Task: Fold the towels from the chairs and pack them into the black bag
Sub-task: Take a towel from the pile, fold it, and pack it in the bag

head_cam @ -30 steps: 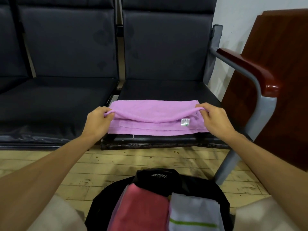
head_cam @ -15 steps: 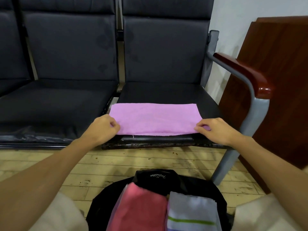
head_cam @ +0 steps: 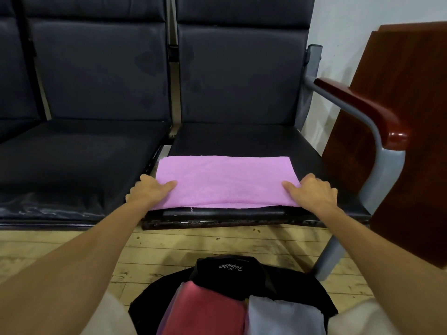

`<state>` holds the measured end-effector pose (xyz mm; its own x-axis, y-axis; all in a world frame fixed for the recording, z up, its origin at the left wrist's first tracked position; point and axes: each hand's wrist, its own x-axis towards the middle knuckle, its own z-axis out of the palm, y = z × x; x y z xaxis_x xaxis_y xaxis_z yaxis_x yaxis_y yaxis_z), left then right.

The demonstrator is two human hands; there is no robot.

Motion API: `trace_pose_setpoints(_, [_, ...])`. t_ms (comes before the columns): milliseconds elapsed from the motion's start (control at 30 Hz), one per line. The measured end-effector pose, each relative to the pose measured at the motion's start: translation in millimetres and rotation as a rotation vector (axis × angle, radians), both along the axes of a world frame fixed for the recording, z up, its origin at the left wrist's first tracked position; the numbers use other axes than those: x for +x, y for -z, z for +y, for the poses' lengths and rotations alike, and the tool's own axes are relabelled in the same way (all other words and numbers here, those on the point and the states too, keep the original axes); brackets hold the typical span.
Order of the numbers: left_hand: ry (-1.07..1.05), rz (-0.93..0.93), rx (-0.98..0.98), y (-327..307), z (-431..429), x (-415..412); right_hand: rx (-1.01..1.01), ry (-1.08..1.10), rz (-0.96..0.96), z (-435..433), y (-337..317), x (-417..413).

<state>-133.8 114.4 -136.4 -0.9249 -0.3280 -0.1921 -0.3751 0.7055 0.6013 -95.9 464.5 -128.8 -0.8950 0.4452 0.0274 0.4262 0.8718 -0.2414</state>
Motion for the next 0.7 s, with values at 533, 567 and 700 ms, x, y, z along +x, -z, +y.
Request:
trace_pose_setpoints(533, [-0.067,-0.014,1.013,-41,-8,41,-1.06,0.037,0.012,-16,-27,10])
trace_pose_setpoints(567, [-0.07,-0.027,1.102,-43,-10,46,-1.094,0.041,-0.013,-14,-29,16])
trace_pose_setpoints(700, [-0.139,0.094,1.106,-46,-6,53,-1.215,0.032,-0.055,-12,-32,33])
